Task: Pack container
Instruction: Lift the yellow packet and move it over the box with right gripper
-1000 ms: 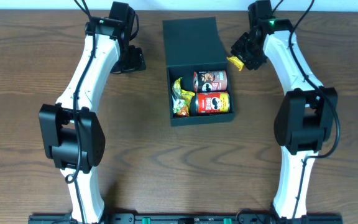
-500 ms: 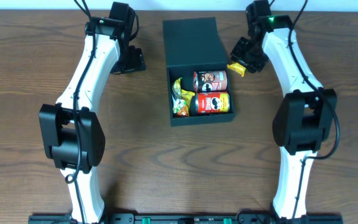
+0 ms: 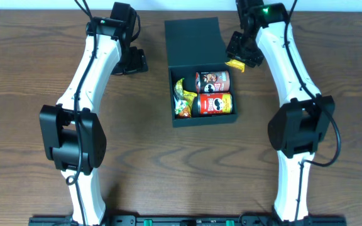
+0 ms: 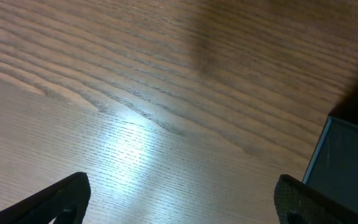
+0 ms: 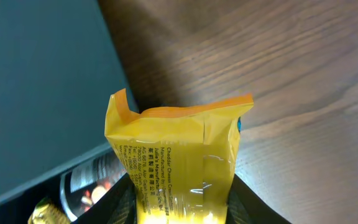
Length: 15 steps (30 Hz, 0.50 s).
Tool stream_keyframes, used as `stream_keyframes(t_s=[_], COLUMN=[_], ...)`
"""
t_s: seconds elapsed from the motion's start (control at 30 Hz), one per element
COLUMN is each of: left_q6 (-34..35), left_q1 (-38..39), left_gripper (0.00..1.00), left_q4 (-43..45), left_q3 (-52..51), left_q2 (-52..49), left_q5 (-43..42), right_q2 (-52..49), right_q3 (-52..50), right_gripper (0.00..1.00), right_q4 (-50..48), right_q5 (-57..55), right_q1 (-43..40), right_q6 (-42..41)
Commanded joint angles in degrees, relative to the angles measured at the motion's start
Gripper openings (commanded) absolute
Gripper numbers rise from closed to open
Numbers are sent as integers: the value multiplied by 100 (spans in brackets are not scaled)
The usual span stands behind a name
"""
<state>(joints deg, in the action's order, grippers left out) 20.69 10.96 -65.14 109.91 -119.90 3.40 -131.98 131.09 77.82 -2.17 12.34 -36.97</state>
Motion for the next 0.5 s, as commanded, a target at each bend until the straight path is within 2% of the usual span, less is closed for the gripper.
stream_keyframes(t_s=[0.0, 0.47], left_q6=[-96, -96], left_q1=[-7, -7], left_gripper=[95, 95], left_q4=[-22, -24], left_q3=[61, 61], left_q2=[20, 22], left_q5=[-7, -7], right_q2=[-66, -66], right_q3=[247, 280], right_gripper=[37, 37], right_q4=[151, 855], right_q5=[-122, 487], right_q1=[129, 946], right_q6=[90, 186])
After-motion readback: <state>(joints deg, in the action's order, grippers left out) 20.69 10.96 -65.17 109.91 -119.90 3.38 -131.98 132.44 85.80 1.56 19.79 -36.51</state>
